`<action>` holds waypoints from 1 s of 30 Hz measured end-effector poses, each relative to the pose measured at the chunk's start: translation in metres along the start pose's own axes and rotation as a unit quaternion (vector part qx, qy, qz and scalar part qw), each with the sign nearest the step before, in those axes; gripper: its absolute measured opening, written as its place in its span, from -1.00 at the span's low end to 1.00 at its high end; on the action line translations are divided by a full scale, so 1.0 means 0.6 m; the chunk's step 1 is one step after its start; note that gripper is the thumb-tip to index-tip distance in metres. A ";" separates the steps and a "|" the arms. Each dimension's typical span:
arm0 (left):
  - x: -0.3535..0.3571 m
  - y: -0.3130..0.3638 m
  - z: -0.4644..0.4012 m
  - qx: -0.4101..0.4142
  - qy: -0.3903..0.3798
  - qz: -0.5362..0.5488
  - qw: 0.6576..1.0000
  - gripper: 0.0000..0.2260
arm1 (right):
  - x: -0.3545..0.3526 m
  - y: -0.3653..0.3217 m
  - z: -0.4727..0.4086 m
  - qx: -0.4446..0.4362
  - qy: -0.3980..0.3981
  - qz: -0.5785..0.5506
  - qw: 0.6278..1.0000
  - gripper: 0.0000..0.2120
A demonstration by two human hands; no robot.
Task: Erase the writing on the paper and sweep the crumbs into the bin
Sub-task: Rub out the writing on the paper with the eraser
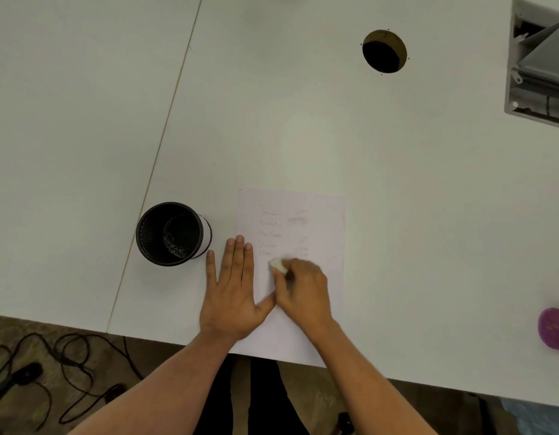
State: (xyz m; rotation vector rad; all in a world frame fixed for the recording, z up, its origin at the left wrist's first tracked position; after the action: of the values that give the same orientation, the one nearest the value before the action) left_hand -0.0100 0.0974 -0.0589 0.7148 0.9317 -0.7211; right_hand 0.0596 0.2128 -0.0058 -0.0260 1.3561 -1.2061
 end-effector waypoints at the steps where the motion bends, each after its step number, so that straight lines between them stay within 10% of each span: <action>1: -0.001 0.000 0.000 0.000 0.003 -0.003 1.000 -0.16 | -0.009 0.006 -0.016 -0.003 0.017 0.005 1.000 -0.72; 21: -0.003 0.000 0.001 -0.006 0.000 0.010 1.000 -0.10 | -0.074 0.056 -0.064 0.090 0.102 -0.035 0.990 -0.76; 26: 0.002 0.002 0.000 0.002 -0.010 0.016 1.000 -0.08 | -0.011 0.025 0.026 0.025 0.002 -0.008 1.000 -0.78; 30: -0.003 0.002 0.002 -0.004 -0.001 0.006 1.000 -0.07 | -0.074 0.057 -0.052 0.060 0.095 0.000 0.994 -0.75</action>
State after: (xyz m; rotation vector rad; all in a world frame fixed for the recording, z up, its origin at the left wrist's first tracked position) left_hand -0.0095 0.0976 -0.0569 0.7120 0.9267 -0.7068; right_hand 0.0685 0.2762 -0.0054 0.1787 1.4447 -1.3149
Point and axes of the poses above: each hand's wrist, its own z-axis away from the middle knuckle, its own x-axis out of the palm, y = z × x, the point moved 7 cm from there along -z, towards the middle knuckle, and after that the axes turned 7 degrees about -y, right-handed, at the moved point
